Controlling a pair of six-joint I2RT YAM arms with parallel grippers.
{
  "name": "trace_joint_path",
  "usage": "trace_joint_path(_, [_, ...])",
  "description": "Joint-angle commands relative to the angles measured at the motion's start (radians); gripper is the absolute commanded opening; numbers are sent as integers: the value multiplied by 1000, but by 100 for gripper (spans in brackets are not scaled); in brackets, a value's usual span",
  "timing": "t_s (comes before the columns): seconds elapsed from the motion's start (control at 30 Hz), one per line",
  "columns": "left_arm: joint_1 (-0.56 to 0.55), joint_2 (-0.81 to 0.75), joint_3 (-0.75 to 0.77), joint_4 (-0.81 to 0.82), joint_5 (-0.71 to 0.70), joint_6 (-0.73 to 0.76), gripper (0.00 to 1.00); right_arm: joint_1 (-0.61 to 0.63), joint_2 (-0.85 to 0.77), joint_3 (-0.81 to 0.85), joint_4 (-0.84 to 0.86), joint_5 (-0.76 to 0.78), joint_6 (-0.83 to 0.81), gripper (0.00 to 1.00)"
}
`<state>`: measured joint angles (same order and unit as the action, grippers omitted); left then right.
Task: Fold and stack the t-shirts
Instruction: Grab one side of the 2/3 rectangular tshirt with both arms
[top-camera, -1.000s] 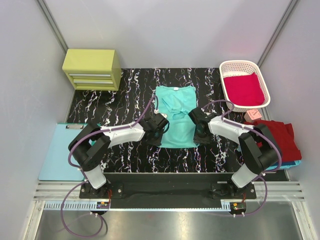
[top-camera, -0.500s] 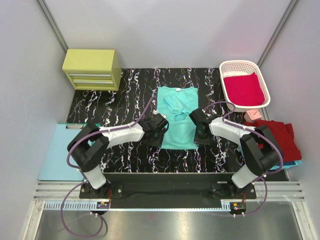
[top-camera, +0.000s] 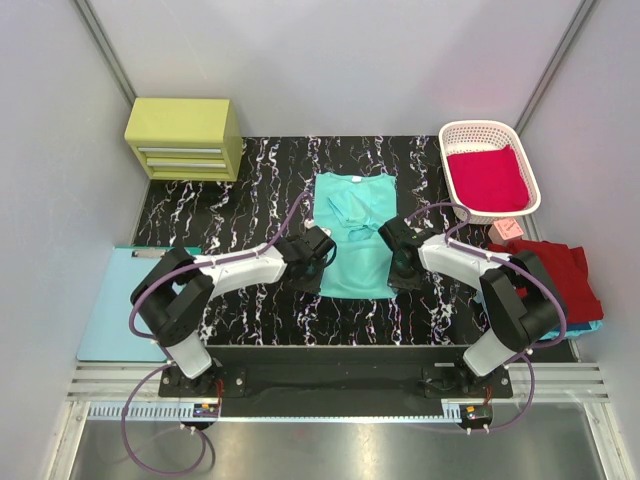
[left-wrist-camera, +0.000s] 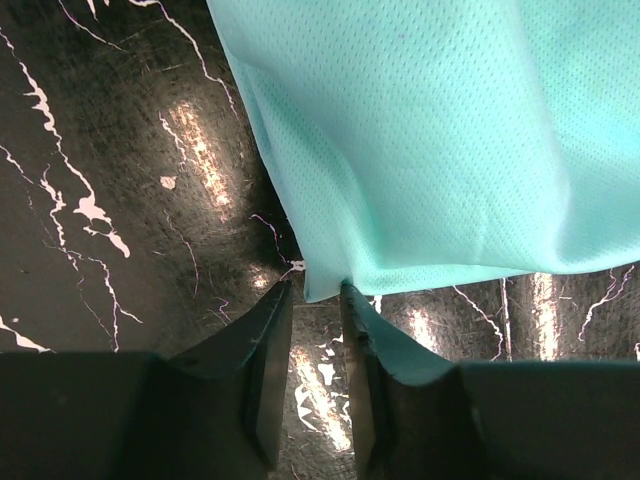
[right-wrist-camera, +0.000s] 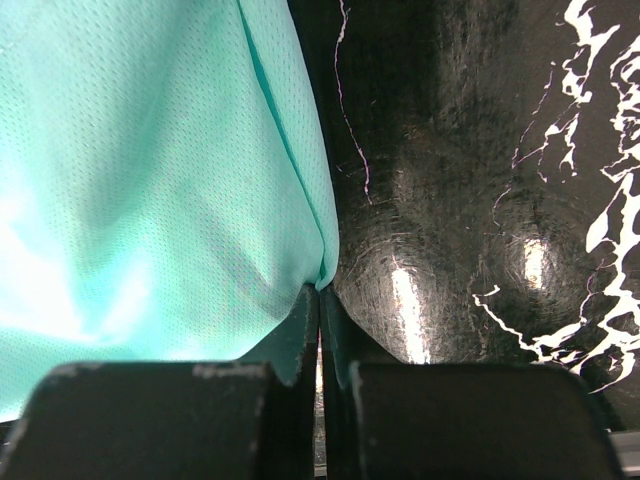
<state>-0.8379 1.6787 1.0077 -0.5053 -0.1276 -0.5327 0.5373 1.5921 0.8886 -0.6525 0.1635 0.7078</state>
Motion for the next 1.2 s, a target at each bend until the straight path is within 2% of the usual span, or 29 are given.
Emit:
trace_joint_path(0.0, [0, 13, 8, 19, 16, -6, 30, -5, -15, -17, -53, 19, -5, 0])
trace_joint_path(0.33, [2, 62, -8, 54, 46, -7, 28, -5, -11, -16, -56, 21, -7, 0])
trace_joint_path(0.43, [0, 67, -4, 56, 49, -6, 22, -5, -14, -14, -61, 24, -8, 0])
trace_joint_path(0.57, [0, 49, -9, 51, 46, 0, 8, -5, -20, -16, -64, 22, -7, 0])
trace_joint_path(0.6, [0, 43, -9, 48, 43, 0, 0, -5, -26, -16, -65, 21, -7, 0])
trace_joint_path(0.73, [-1, -8, -12, 4, 25, -1, 0, 0, -60, -20, -87, 27, 2, 0])
trace_joint_path(1.0, [-7, -264, -40, -101, -18, -36, 0, 61, -214, -2, -205, 68, 61, 0])
trace_joint_path(1.17, [-7, -356, -9, -151, -59, -47, 0, 66, -271, 55, -260, 96, 71, 0])
